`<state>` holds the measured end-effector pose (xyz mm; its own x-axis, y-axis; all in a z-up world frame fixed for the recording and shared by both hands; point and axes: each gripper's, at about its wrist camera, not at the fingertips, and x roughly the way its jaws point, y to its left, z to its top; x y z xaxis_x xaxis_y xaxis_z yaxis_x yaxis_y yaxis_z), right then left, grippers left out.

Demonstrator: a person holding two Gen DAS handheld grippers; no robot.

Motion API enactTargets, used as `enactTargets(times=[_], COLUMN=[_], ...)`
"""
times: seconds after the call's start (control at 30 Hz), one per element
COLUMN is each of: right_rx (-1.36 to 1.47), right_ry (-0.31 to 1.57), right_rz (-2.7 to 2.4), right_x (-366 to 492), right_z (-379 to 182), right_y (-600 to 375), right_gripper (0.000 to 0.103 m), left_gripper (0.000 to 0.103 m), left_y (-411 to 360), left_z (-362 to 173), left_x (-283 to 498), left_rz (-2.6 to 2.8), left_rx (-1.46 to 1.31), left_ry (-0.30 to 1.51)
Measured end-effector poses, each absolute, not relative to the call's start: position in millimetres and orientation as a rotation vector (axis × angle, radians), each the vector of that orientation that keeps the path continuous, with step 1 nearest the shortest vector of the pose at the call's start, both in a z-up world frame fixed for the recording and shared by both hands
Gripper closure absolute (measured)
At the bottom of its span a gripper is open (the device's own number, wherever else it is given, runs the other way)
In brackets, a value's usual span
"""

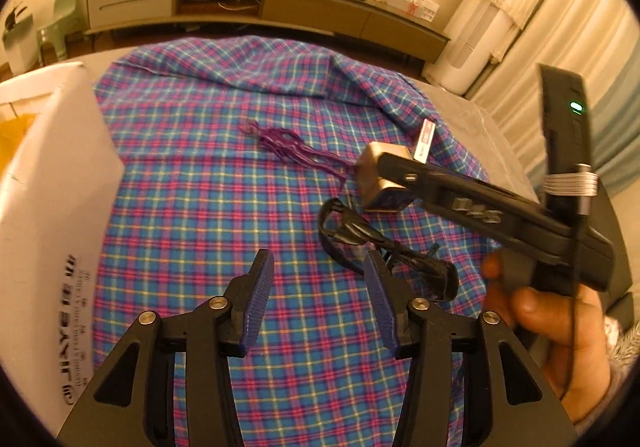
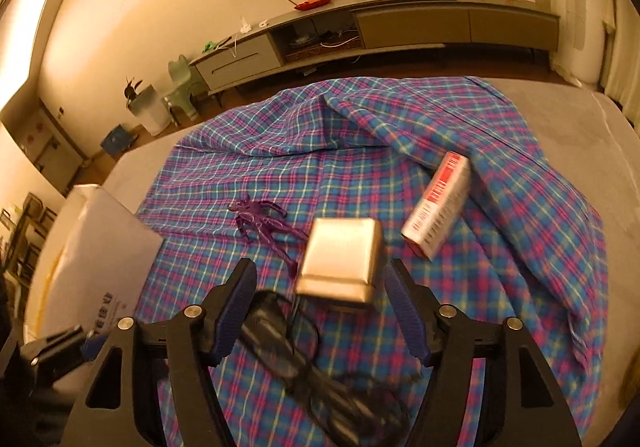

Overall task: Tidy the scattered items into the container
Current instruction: 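Move both grippers back over the sheet toward the glasses and gold box, then grasp the black glasses with the left gripper while the right grasps the gold metal box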

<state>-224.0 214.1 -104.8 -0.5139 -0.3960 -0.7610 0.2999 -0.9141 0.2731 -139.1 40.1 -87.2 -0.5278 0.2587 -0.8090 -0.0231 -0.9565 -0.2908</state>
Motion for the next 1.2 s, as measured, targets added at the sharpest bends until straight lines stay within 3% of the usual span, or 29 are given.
enactTargets(times=[0.13,0.2,0.43,0.63,0.67,0.77,0.87,1.0,1.2], right_rx=[1.291,1.336,1.334,1.346,1.355,1.396,1.392,1.401,1.409], right_ry=[0.029,0.037,-0.003,0.274,0.255,-0.057,0.046,0.022,-0.034], right_rz=[-2.462,-2.441,-2.422,-2.345,-2.316,-2.125,-2.171,-2.212,-2.242], right_x=[-230,-232,-224,-192,-185,-175,-167,-173,-180], right_z=[-119,-127,-112,-120,-121,-123,-125,-123,-124], right_y=[206,211,237,227,228,243,241,252,266], right_gripper=[0.035,0.052,0.052,0.053,0.054,0.054,0.054,0.054,0.054], left_gripper=[0.049,0.048,0.045,0.045,0.045,0.045,0.045,0.045,0.046], left_y=[44,47,56,57,55,53,59,76,110], left_z=[-94,-98,-112,-128,-129,-130,-128,-134,-144], left_x=[-146,-151,-159,-161,-161,-161,-162,-160,-154], left_rz=[2.556,2.53,2.493,2.487,2.484,2.473,2.48,2.488,2.565], left_rx=[-1.444,-1.453,-1.495,-1.553,-1.556,-1.549,-1.532,-1.541,-1.521], left_ry=[-0.415,-0.455,-0.532,-0.57,-0.593,-0.624,-0.577,-0.463,-0.127])
